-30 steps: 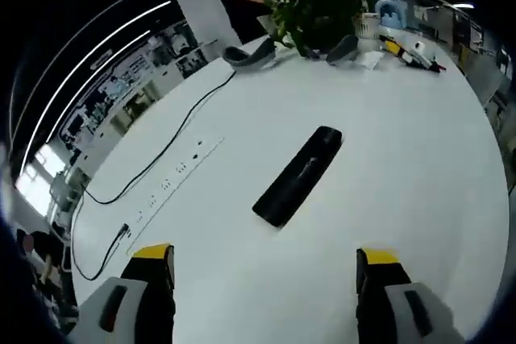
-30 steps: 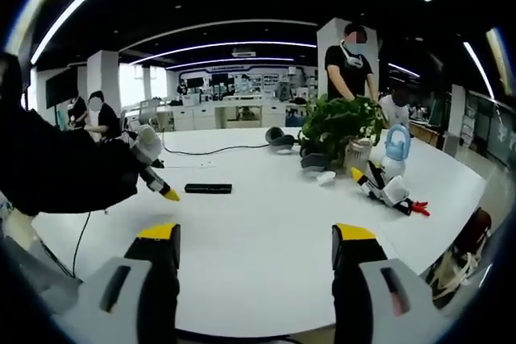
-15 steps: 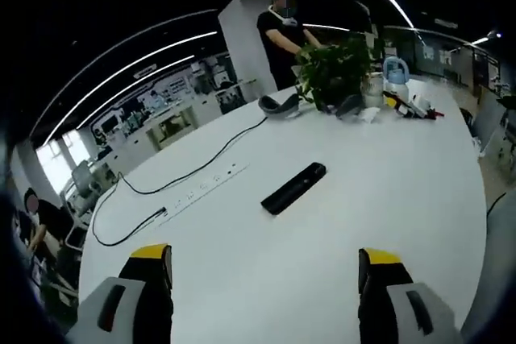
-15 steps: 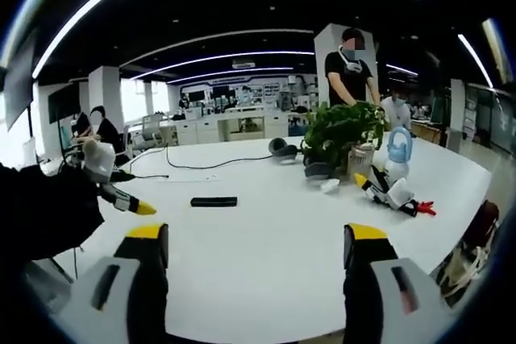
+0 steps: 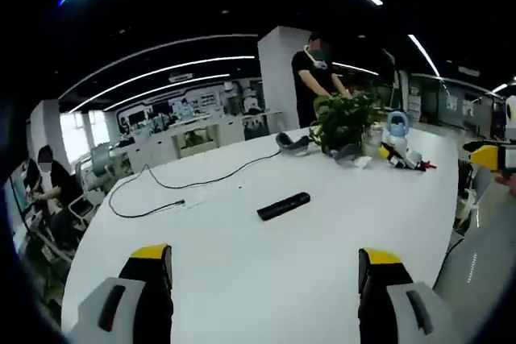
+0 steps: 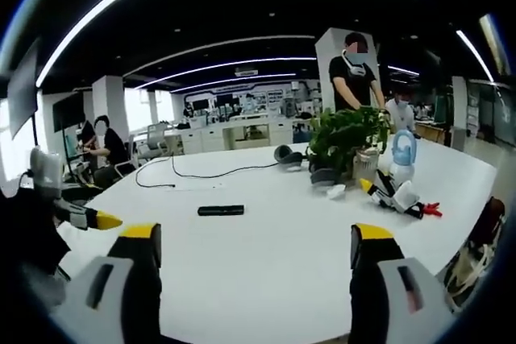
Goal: Press the specified remote control buttons in sequence, fully releasing each button before pressing the next.
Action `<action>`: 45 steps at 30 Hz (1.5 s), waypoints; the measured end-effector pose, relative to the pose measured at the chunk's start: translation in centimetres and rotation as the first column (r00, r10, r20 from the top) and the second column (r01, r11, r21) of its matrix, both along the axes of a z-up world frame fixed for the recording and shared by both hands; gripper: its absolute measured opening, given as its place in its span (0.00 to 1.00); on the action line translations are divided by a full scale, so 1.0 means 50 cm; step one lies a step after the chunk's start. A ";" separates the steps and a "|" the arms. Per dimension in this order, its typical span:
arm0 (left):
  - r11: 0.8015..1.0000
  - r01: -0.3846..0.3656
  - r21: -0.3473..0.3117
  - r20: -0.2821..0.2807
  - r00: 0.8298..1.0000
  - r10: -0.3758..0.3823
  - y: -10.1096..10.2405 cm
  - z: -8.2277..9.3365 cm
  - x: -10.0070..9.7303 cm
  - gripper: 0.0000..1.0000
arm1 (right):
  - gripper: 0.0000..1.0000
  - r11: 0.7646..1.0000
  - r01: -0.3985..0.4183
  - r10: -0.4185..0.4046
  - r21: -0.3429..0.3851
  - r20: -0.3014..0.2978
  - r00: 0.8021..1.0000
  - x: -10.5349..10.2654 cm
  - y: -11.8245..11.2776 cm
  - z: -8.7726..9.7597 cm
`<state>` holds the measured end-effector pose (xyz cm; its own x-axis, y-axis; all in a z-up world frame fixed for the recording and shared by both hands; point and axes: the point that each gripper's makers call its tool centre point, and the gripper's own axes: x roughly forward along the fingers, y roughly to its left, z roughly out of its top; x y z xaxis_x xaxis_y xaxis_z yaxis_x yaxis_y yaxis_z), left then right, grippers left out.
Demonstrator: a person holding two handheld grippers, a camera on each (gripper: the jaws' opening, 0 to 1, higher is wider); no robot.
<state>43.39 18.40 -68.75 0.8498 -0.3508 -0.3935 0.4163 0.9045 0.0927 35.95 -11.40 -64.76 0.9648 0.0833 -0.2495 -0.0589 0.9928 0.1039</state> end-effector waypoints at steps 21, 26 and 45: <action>0.973 -0.225 -0.052 0.072 0.971 0.228 0.095 0.023 -0.162 1.00 | 1.00 0.996 0.023 -0.025 -0.090 -0.027 0.999 0.008 -0.043 -0.008; 0.969 -0.245 -0.013 0.102 0.964 0.245 0.094 0.016 -0.158 1.00 | 0.99 0.995 0.023 -0.025 -0.094 -0.024 0.999 0.009 -0.044 -0.011; 0.961 -0.276 -0.005 0.110 0.955 0.275 0.108 0.004 -0.156 1.00 | 0.99 0.994 0.004 -0.008 -0.110 -0.039 0.999 0.010 -0.041 -0.022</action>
